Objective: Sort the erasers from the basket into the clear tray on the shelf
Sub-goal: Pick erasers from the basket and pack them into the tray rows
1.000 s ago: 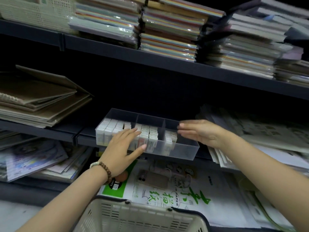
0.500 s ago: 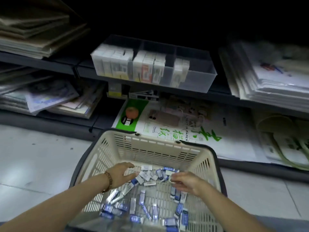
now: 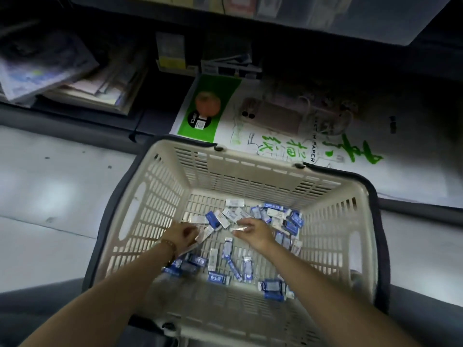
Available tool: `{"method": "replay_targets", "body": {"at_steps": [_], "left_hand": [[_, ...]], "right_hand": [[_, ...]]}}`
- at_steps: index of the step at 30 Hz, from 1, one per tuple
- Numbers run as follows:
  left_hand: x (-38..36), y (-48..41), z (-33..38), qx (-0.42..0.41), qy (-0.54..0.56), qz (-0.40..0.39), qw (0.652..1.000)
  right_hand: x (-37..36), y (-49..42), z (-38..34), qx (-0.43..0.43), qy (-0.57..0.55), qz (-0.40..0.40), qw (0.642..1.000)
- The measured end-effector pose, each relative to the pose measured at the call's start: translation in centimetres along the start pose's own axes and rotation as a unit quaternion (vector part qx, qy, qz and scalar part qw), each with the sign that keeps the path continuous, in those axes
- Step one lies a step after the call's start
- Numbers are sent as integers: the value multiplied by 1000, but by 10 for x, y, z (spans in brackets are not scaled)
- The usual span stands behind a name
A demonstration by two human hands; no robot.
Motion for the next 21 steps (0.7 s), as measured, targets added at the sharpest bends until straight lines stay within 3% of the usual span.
{"method": "replay_targets", "body": {"at_steps": [8,14,16,21], "left_hand": [[-17,-23,0,21,-34,37,999],[-15,-27,8,-48,-201,7,978],[-11,-25,8,-49,-159,13,986],[-1,-23,-2,10,114,79,990]], "right_hand": [[-6,-19,8,23,66,91,993],[6,-20,-4,111,78,124,983],[9,-26,-7,122,118,114,979],[7,-33,-11,101,213,114,965]]}}
Point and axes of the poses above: each hand's wrist, its own y-axis away from the middle knuckle, its own x-axis out of the back of the hand, z = x × y, the point moved 3 cm from there along -y, towards the middle knuckle, and after that the axes turned 9 degrees about -x, right-handed, at the moved point
